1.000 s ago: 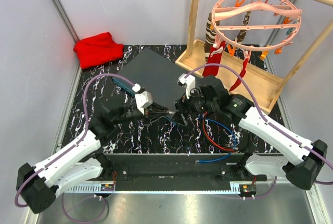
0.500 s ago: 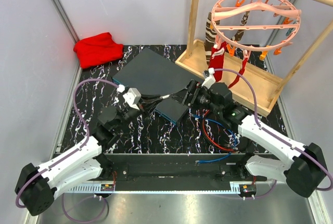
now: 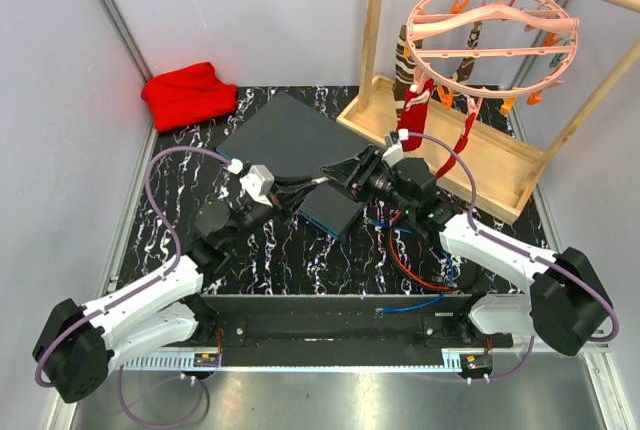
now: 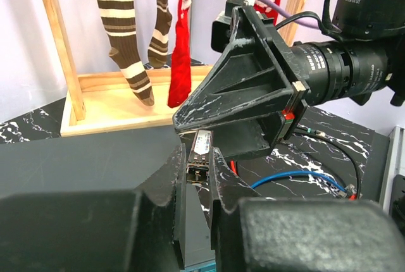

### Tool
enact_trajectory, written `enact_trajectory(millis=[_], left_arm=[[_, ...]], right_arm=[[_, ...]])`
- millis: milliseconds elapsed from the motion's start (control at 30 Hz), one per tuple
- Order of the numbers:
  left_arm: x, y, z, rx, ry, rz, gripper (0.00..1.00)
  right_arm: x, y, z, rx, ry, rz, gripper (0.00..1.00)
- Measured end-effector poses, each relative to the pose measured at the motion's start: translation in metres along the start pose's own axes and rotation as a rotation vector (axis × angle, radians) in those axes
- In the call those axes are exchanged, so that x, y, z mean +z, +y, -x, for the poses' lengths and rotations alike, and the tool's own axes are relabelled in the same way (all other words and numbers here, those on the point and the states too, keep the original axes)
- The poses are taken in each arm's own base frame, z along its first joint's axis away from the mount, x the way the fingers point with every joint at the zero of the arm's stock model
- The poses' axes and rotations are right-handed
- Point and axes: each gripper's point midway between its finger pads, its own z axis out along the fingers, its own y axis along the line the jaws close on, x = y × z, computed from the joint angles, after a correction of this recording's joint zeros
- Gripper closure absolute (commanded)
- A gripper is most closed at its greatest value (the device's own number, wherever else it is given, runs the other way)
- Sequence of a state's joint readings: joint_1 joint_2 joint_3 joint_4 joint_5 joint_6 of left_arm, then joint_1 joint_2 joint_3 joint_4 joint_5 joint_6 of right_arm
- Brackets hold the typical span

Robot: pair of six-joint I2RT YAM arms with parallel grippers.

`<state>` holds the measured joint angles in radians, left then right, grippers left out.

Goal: Insert the plug into the switch port
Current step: Pick up the plug from the center of the board.

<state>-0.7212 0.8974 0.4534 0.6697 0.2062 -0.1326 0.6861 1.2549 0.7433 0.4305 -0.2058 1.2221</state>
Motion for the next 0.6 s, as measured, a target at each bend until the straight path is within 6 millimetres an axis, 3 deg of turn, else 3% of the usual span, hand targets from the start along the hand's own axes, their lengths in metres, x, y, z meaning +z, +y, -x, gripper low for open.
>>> enact_trajectory(millis=[100,133,200,233,267,300,367,467,600], left_arm=[[0.002,0.001,0.0,0.001,-0.004,0.001,1.0],[0.002,0.001,-0.001,0.001,-0.004,0.001,1.0],[0.003,0.001,-0.002,0.0,0.0,0.001,0.99],[0.003,0.001,-0.003,-0.001,0.001,0.001,0.93],[0.002,0.001,-0.004,-0.001,0.007,0.002,0.75],[0.002,0.001,-0.005,-0.001,0.011,0.002,0.63],[0.001,0.001,-0.011,0.0,0.041,0.006,0.47],[-0.003,0.006,-0.018,0.018,0.115,0.029,0.36],[-0.007,0.01,-0.01,0.085,0.192,0.048,0.29]], right_arm=[[0.003,0.002,0.0,0.02,0.001,0.02,0.75],[0.004,0.002,0.0,0.026,0.0,0.024,0.9],[0.004,0.002,0.001,0.043,-0.007,0.032,1.0],[0.004,0.003,0.0,0.041,-0.005,0.036,1.0],[0.004,0.003,0.002,0.046,-0.009,0.037,1.0],[0.004,0.003,0.002,0.047,-0.012,0.039,1.0],[0.004,0.003,0.003,0.037,-0.013,0.039,1.0],[0.002,-0.001,0.001,0.004,-0.011,0.031,1.0],[-0.002,-0.007,0.001,-0.065,-0.008,0.004,1.0]])
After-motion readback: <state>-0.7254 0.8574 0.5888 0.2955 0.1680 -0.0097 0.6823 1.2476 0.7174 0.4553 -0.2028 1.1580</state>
